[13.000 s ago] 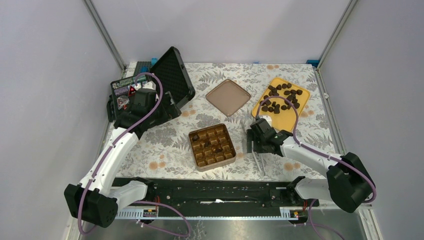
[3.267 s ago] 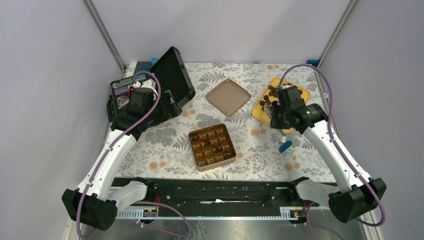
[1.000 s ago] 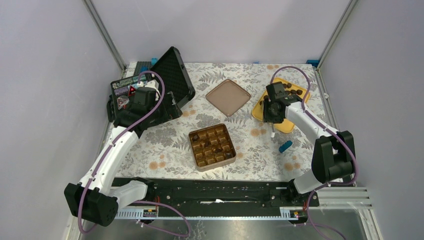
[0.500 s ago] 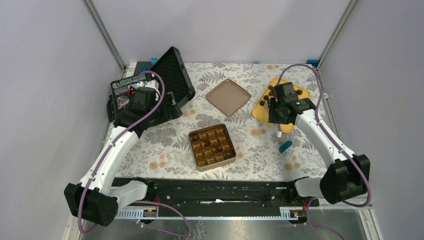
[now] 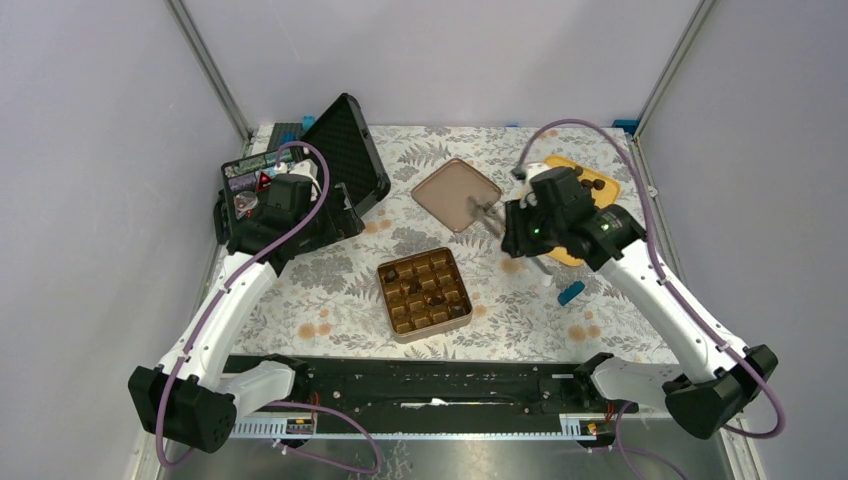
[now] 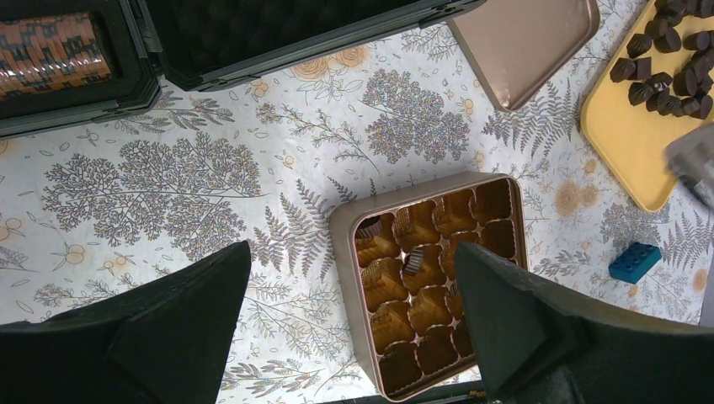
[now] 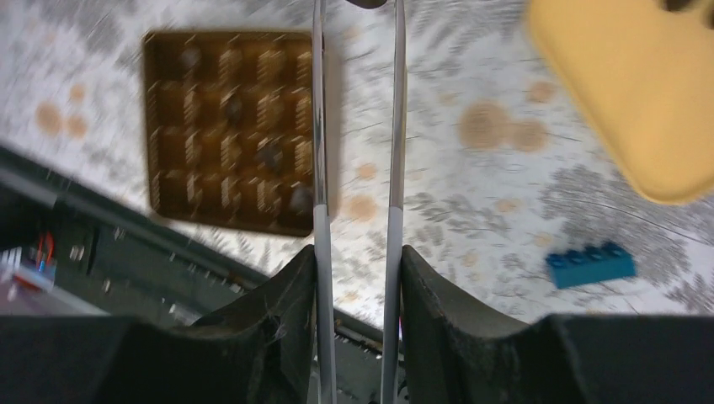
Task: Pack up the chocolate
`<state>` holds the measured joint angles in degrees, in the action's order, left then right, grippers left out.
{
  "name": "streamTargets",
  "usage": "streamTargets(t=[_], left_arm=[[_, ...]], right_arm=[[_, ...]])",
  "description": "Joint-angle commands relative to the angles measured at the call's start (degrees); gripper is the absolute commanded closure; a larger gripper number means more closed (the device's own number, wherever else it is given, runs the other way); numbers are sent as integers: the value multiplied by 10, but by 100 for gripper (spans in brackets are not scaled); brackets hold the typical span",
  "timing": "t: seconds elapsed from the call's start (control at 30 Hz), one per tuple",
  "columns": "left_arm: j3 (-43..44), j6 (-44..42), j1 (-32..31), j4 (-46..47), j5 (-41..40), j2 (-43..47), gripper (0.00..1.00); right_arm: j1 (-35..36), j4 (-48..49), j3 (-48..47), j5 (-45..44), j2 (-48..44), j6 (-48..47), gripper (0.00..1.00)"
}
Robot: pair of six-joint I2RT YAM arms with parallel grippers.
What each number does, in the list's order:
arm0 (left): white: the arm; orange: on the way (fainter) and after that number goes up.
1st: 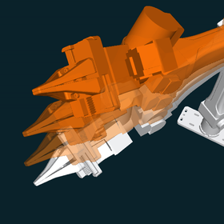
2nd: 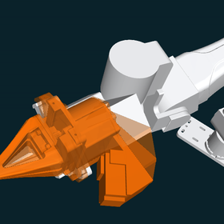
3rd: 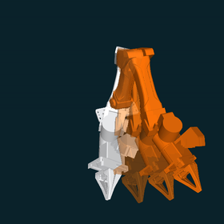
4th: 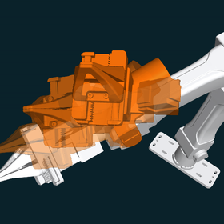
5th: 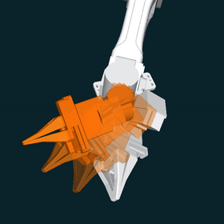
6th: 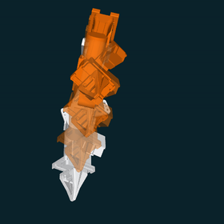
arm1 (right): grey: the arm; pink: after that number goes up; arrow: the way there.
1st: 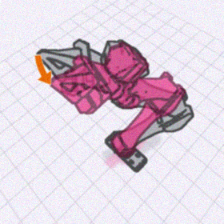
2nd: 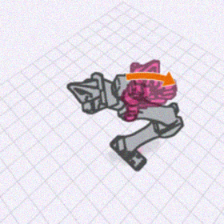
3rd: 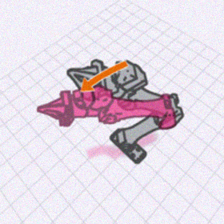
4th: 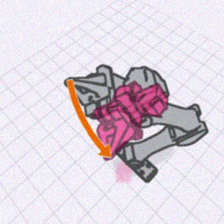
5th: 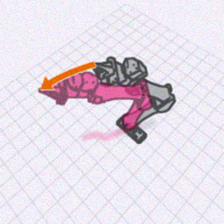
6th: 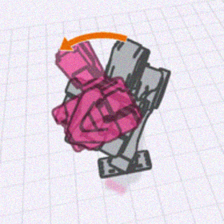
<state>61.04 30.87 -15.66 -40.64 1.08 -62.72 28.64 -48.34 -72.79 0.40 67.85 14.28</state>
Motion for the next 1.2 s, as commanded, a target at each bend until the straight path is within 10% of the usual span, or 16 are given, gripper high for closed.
streamTargets(t=[0.0, 0.43, 0.87, 1.17], left_arm=[[24, -2, 2, 15, -4, 7, 1], [26, 1, 2, 1, -9, 15, 1], [23, -1, 2, -1, -24, 19, 1], [23, -1, 2, -1, -21, 13, 1]], right_arm=[[111, -27, -32, 18, -3, -3, 78], [297, 55, 1, 35, 81, 31, 77], [312, 100, 6, 33, 153, 27, 74], [317, 110, 5, 38, 171, 29, 50]])
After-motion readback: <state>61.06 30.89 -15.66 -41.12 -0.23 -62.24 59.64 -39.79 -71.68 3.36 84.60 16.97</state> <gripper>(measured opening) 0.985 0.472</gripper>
